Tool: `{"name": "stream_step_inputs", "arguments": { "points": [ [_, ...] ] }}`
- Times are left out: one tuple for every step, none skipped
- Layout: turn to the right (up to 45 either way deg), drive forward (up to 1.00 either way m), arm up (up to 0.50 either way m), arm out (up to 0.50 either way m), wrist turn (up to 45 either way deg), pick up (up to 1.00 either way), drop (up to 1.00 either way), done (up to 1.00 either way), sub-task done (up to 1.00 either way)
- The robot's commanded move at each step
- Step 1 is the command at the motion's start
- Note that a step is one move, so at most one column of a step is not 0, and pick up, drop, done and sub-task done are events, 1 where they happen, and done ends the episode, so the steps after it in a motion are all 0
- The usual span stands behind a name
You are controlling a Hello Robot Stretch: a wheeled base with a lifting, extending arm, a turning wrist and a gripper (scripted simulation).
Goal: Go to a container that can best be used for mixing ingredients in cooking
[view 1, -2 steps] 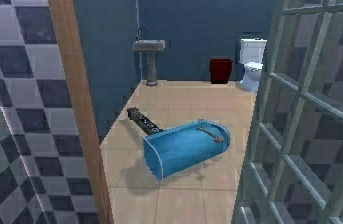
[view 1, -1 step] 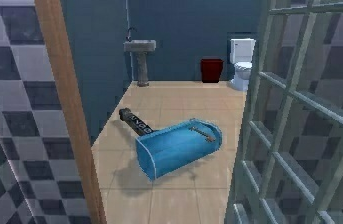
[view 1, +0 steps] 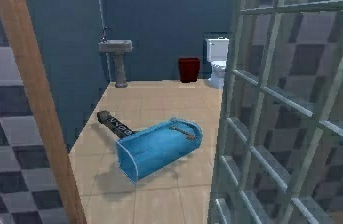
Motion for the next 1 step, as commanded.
{"name": "stream_step_inputs", "arguments": {
  "points": [
    [0.0, 1.00, 0.00, 0.00, 0.0, 0.00, 0.00, 0.00, 0.00]
  ]
}}
